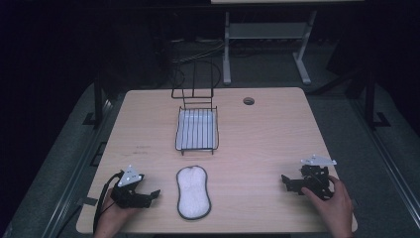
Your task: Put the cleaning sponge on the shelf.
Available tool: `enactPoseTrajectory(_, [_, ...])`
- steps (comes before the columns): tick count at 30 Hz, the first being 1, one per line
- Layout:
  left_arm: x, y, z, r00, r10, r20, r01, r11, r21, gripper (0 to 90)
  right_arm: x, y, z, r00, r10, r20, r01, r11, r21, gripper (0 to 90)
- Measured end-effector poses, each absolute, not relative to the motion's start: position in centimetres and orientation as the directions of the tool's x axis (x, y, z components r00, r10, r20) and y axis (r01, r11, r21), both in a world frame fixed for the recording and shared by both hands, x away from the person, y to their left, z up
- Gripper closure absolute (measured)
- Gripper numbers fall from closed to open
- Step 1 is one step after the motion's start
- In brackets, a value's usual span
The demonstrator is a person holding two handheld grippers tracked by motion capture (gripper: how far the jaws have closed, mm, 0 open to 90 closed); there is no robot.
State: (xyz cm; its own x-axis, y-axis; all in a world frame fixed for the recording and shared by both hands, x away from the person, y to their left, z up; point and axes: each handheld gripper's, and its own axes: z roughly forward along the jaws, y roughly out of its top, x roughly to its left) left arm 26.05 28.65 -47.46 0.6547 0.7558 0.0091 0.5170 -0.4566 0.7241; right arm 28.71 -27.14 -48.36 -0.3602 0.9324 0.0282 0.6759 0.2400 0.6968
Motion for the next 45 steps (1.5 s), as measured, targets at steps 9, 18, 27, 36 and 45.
enactPoseTrajectory(9, [26.0, 28.7, -47.2, 0.656, 0.754, 0.013, 0.527, -0.470, 0.708, 14.8, 28.7, -27.1, -48.4, -0.360, 0.933, 0.029, 0.677, 0.239, 0.696, 0.2])
enactPoseTrajectory(18, [25.6, 28.3, -45.5, 0.672, 0.740, -0.013, 0.512, -0.452, 0.730, 46.2, 28.8, -27.1, -48.4, -0.360, 0.932, 0.027, 0.675, 0.240, 0.697, 0.2])
enactPoseTrajectory(27, [26.8, 26.6, -44.5, 0.716, 0.695, -0.065, 0.516, -0.465, 0.719, 89.6, 28.8, -27.1, -48.4, -0.359, 0.933, 0.027, 0.676, 0.240, 0.697, 0.2])
enactPoseTrajectory(36, [28.5, 24.1, -44.8, 0.745, 0.662, -0.085, 0.511, -0.484, 0.711, 89.7, 28.8, -27.1, -48.4, -0.358, 0.933, 0.027, 0.676, 0.240, 0.697, 0.2])
enactPoseTrajectory(45, [29.6, 22.1, -45.1, 0.762, 0.642, -0.085, 0.503, -0.503, 0.703, 89.7, 28.8, -27.1, -48.4, -0.358, 0.933, 0.027, 0.676, 0.239, 0.697, 0.2])
